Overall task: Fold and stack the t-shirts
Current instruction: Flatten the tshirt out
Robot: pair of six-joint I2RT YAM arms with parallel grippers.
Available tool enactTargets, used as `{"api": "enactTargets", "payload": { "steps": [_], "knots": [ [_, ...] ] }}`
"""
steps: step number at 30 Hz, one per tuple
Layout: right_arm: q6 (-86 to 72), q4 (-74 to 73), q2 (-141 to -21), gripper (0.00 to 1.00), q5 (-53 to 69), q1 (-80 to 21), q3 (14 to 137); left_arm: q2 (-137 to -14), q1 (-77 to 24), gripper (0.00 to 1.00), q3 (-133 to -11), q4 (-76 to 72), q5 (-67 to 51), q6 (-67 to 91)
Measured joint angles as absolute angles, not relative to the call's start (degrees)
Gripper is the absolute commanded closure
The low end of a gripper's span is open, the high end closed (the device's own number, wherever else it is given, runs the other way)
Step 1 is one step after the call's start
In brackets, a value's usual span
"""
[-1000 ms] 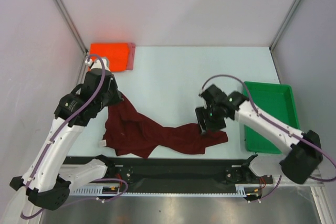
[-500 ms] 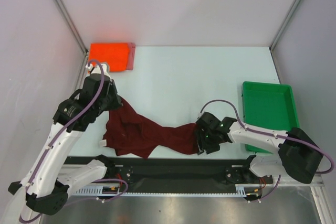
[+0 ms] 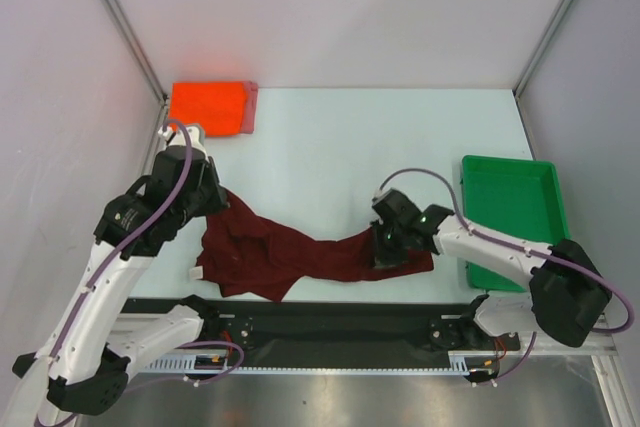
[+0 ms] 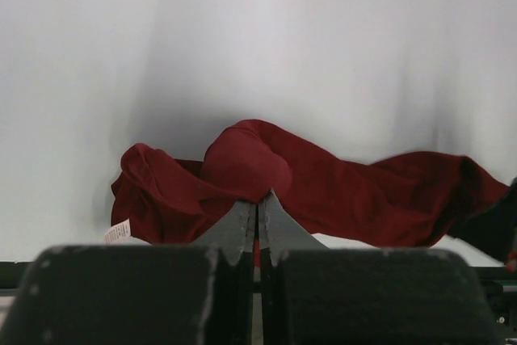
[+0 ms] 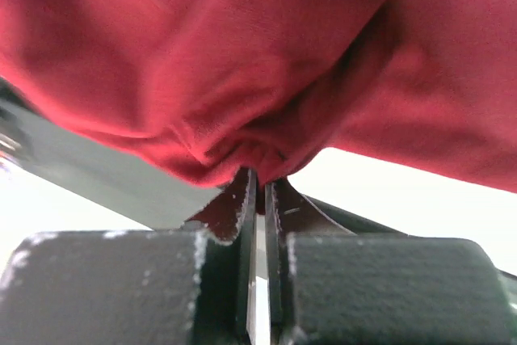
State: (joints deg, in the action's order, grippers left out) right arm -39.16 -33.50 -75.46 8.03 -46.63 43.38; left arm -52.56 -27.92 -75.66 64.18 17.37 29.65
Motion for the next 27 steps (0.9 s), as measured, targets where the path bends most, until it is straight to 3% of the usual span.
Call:
{"api": "enactTargets", "payload": {
  "steps": [5,10,12,14,19,24,27],
  "knots": [
    [-35.7,-38.9,-78.4,1.0,11.2,-33.9,56.8,-52.1,-27.9,1.0,-75.6,64.5,17.7,29.5],
    [-30.3,-42.8,-91.0,0.98,17.8,-21.3,69.9,-52.0,-27.9,1.0,-75.6,64.5,17.8,29.5],
    [-28.3,-44.7,-96.8,0.85,18.6,-19.0,74.2,-52.1,-27.9,1.0,-75.6,64.5,17.8,29.5],
    [-26.3,-45.6,-102.6,0.65,19.0,-18.0,78.2,-52.3,-27.9,1.0,-75.7,64.4,17.8,29.5],
    [-23.2,-48.2,-109.1,0.58,18.2,-17.5,83.3,-53.8,-27.9,1.0,-75.7,64.3,17.8,29.5],
    [-22.2,-49.2,-103.1,0.38,13.9,-17.8,80.6,-54.5,-27.9,1.0,-75.7,63.7,17.8,29.6],
    [-21.7,-48.6,-96.2,0.42,10.7,-17.9,76.3,-54.5,-27.9,1.0,-75.7,63.4,17.7,29.9]
  ]
}}
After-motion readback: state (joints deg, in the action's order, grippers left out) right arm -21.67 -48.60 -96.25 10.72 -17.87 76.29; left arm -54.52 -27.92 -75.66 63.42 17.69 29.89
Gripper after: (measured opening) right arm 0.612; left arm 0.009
